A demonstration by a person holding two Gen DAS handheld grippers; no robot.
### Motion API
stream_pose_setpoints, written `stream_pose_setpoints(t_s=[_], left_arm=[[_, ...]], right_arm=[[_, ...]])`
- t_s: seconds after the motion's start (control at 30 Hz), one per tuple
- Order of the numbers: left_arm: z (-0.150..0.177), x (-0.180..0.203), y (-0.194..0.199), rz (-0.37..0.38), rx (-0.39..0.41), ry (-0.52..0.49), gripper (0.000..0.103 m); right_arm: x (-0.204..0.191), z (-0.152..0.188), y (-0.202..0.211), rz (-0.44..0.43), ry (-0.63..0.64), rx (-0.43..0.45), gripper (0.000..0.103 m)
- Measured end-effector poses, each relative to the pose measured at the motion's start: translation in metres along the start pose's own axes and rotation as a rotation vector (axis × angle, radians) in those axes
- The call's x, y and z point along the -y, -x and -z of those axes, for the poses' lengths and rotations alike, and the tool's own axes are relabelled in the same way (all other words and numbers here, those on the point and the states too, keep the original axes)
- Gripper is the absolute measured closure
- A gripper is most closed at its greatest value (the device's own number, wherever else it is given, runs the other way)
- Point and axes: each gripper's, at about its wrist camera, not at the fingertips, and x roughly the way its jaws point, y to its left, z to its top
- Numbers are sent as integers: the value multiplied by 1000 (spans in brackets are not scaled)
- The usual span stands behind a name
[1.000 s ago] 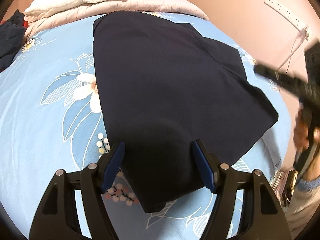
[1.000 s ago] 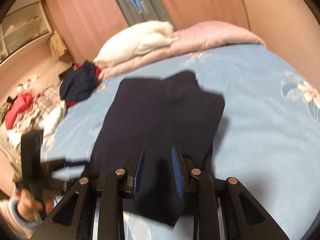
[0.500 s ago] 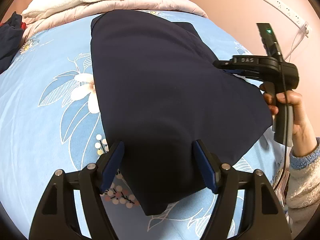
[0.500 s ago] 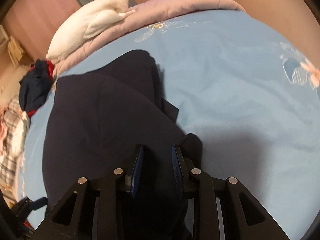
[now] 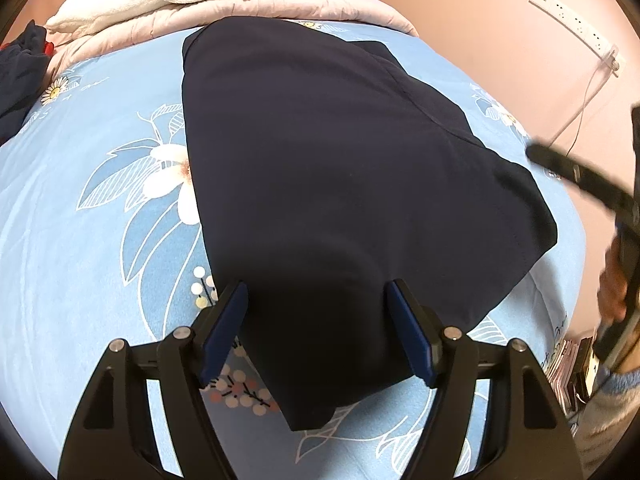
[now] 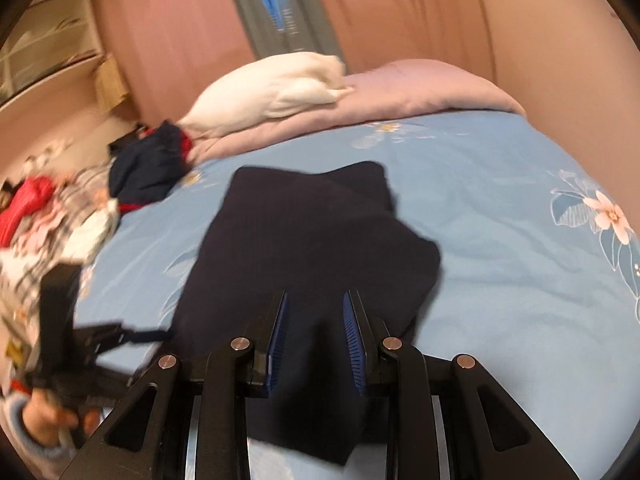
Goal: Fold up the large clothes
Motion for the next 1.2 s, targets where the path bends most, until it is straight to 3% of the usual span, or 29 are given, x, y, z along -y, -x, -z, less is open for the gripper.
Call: stream_pose_setpoints(t_s=[0.17, 0.33, 0.83, 0.9, 1.0, 1.2], left_arm=[[2, 1, 0, -6, 2, -4, 31], [3, 4, -1, -15, 3, -22, 30], [13, 1, 4, -20, -10, -20, 22], [18, -4, 1, 14, -43, 6, 21], [25, -15, 0, 47, -66, 49, 19], [33, -18, 15, 15, -37, 34, 19]], right_arm=[[-1, 17, -23, 9, 42, -73, 76], [10, 37, -42, 33, -16, -149, 76], [7, 50, -34, 25, -83, -152, 76], [8, 52, -33, 24, -90, -153, 76], [8, 54, -30, 23, -97, -161, 74], [6, 55, -19, 23, -88, -165, 67]])
